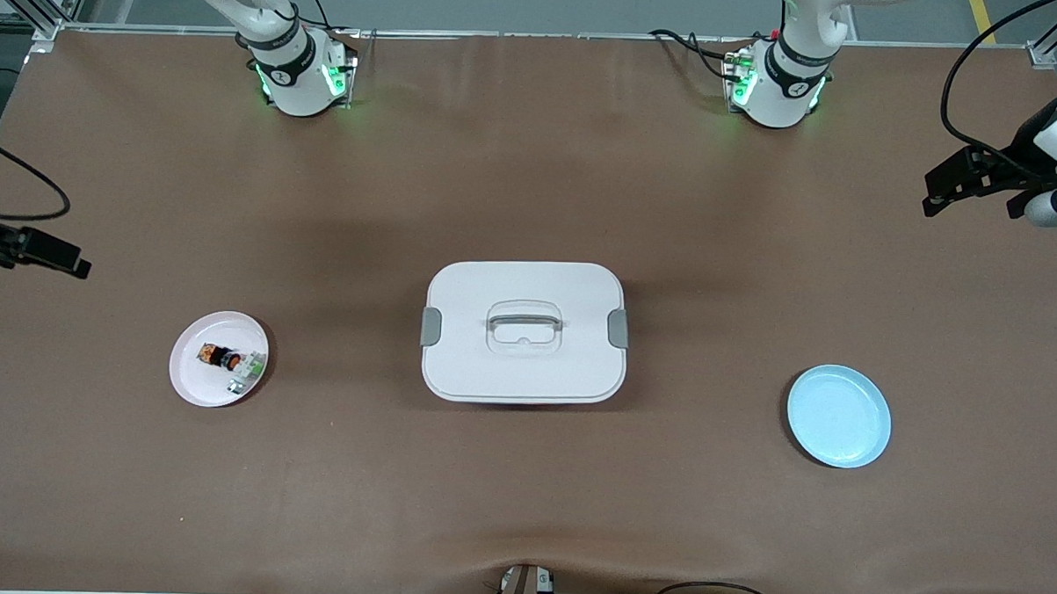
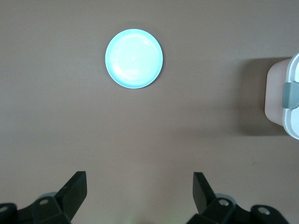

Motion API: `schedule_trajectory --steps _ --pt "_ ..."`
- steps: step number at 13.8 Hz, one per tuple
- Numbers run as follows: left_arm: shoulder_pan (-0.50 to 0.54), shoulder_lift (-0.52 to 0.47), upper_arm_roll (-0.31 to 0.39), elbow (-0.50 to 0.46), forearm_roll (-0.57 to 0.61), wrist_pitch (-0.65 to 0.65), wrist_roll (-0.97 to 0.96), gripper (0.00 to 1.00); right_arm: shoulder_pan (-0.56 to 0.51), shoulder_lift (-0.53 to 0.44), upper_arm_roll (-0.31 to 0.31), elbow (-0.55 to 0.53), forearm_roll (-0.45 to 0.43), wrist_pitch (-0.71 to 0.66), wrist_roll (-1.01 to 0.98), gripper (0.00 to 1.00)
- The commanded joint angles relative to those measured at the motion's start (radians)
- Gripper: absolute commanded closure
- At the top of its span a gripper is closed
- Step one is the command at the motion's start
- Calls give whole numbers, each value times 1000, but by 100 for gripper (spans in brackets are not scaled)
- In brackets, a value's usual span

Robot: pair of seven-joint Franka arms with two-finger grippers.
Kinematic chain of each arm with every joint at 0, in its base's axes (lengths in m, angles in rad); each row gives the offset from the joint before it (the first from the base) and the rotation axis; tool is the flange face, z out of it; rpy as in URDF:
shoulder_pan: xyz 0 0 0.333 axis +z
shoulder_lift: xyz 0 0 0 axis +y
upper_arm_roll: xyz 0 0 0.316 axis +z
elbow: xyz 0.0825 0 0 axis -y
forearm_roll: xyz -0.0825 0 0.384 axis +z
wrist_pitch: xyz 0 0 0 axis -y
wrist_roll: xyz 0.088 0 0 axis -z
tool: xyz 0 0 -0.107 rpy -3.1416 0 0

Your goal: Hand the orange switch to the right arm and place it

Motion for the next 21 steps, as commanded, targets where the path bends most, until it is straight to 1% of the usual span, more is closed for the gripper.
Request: schedule_trajectory --steps 1,2,5,8,10,13,14,15,16,18,19,21 --pt "-1 -12 -7 29 -13 -37 18 0 -5 -36 3 -4 3 -57 0 0" --pt "-3 -6 -13 46 -13 -55 18 0 -9 -46 1 -4 6 -80 -3 0" --pt "5 -6 -16 54 -13 -71 21 0 -17 -46 -8 -1 4 -96 -30 0" --pt "3 0 -16 54 -14 -80 24 0 -22 -48 -9 47 -8 -145 -15 0" --pt "6 2 -13 54 -14 -80 26 0 -25 -56 -9 52 -5 -163 -27 0" --pt "7 0 -13 54 -13 -89 24 0 -20 -57 -6 52 -40 -160 -13 0" --pt "7 2 -13 54 -13 -89 24 0 -38 -56 -8 50 -16 -160 -15 0" --pt "7 2 -12 52 -13 -91 24 0 -72 -59 -6 47 30 -165 -24 0" --pt "7 2 -12 52 -13 -91 24 0 -92 -62 -5 39 62 -168 -30 0" --pt "7 2 -12 52 -13 -91 24 0 -89 -77 -3 18 67 -159 -29 0" --pt "7 2 -12 52 -7 -91 24 0 -85 -98 -2 -16 64 -136 -24 0" --pt "7 3 -12 54 -5 -91 29 0 -83 -163 0 -117 63 -70 -24 0"
